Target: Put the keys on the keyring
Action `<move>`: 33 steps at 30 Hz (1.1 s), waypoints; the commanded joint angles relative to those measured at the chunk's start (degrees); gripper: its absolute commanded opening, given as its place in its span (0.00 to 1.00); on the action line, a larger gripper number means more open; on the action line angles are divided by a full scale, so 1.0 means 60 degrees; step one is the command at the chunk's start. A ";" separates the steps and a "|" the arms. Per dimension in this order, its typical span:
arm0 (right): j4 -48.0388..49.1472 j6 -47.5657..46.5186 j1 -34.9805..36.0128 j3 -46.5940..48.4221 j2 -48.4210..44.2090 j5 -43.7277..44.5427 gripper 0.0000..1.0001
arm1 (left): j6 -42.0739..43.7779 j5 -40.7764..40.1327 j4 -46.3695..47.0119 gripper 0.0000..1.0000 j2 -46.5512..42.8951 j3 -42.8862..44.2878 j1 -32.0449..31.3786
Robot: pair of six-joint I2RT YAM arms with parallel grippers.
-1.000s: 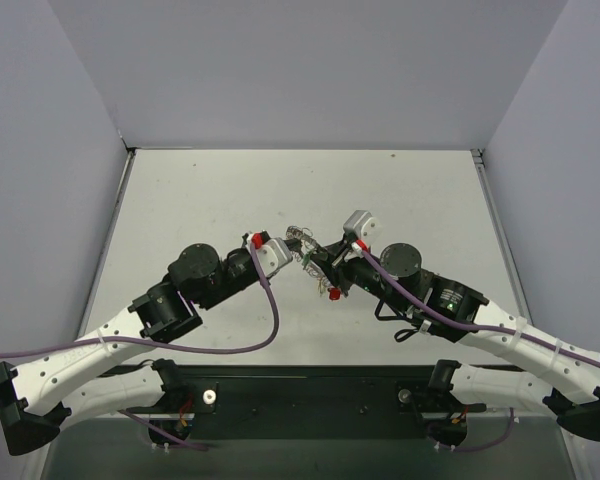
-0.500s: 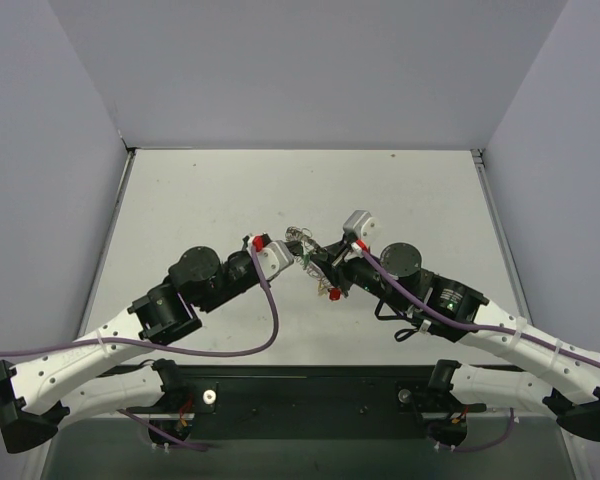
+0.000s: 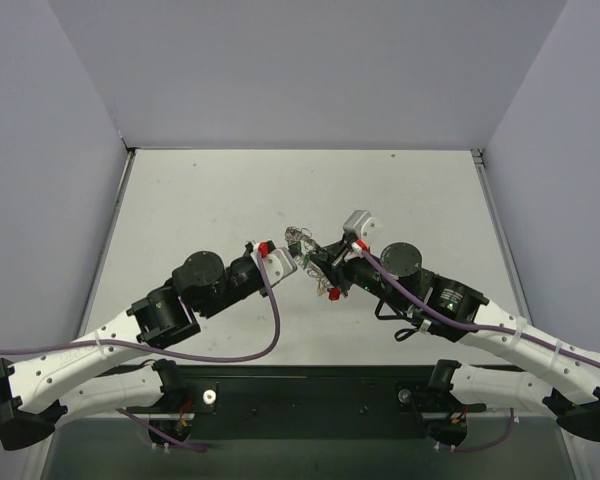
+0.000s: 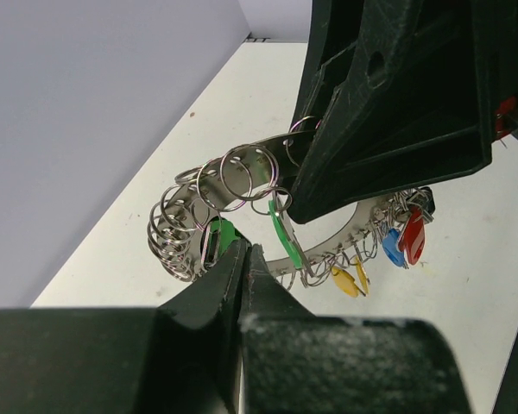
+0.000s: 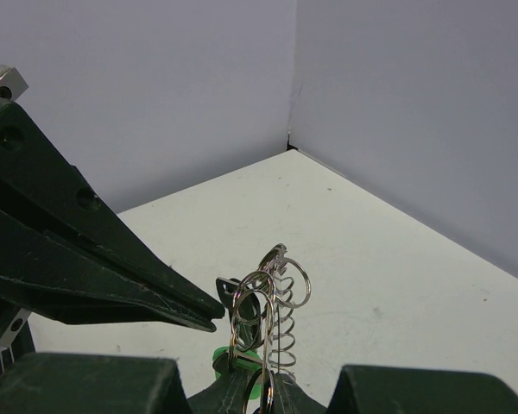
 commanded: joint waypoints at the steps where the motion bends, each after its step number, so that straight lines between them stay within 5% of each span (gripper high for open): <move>1: 0.1066 -0.0034 -0.0081 0.0178 -0.0075 -0.0105 0.00 | -0.0105 -0.0577 0.0050 0.13 -0.0173 0.0241 -0.0114; 6: 0.1066 -0.0020 -0.0066 0.0164 -0.0089 -0.0119 0.00 | -0.0062 -0.0972 0.0400 0.32 -0.0319 0.0110 -0.0187; 14: 0.1081 -0.0020 -0.0081 0.0134 -0.0089 -0.0134 0.00 | 0.0172 -0.1193 0.1046 0.34 -0.0349 -0.0023 -0.0275; 18: 0.1066 -0.0020 -0.0081 0.0120 -0.0118 -0.0134 0.00 | 0.0305 -0.1164 0.1353 0.43 -0.0217 -0.0067 -0.0290; 33: 0.1067 -0.0020 -0.0110 0.0032 -0.0236 -0.0105 0.00 | 0.0480 -0.1149 0.1690 0.40 0.0325 0.0095 -0.0363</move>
